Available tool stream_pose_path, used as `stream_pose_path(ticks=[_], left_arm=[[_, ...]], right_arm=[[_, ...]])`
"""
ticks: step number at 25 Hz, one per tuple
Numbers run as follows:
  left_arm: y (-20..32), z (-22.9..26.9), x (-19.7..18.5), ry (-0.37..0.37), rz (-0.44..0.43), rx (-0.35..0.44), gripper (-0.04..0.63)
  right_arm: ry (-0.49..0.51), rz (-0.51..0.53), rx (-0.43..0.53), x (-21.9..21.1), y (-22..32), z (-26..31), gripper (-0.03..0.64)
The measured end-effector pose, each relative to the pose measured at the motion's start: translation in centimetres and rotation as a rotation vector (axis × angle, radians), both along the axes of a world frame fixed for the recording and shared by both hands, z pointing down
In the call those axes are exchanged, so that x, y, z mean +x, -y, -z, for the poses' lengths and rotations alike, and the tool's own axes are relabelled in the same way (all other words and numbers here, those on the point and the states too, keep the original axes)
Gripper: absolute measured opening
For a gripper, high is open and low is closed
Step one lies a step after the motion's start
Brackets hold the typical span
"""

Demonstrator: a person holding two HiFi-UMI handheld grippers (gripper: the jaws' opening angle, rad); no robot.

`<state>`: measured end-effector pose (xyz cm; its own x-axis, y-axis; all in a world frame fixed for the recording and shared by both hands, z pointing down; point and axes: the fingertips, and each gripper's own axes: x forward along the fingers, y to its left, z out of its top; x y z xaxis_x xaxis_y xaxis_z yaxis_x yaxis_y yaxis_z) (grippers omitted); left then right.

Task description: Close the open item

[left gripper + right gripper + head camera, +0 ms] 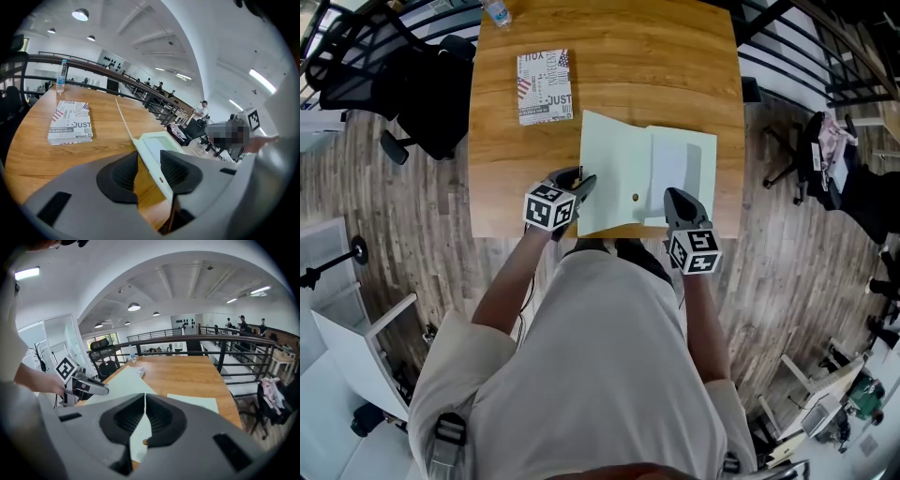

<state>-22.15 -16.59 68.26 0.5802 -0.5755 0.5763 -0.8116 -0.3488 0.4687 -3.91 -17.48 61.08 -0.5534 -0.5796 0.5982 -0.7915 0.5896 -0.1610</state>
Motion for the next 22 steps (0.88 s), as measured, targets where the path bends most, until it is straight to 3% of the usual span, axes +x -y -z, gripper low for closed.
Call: stream_pose_path(ticks=[22], left_arm=[[1.7,5.9,9.9,0.03,-0.058,0.076,0.143]], right_arm=[[0.053,-0.04,0.033,7.8,1.8,0.9,0.011]])
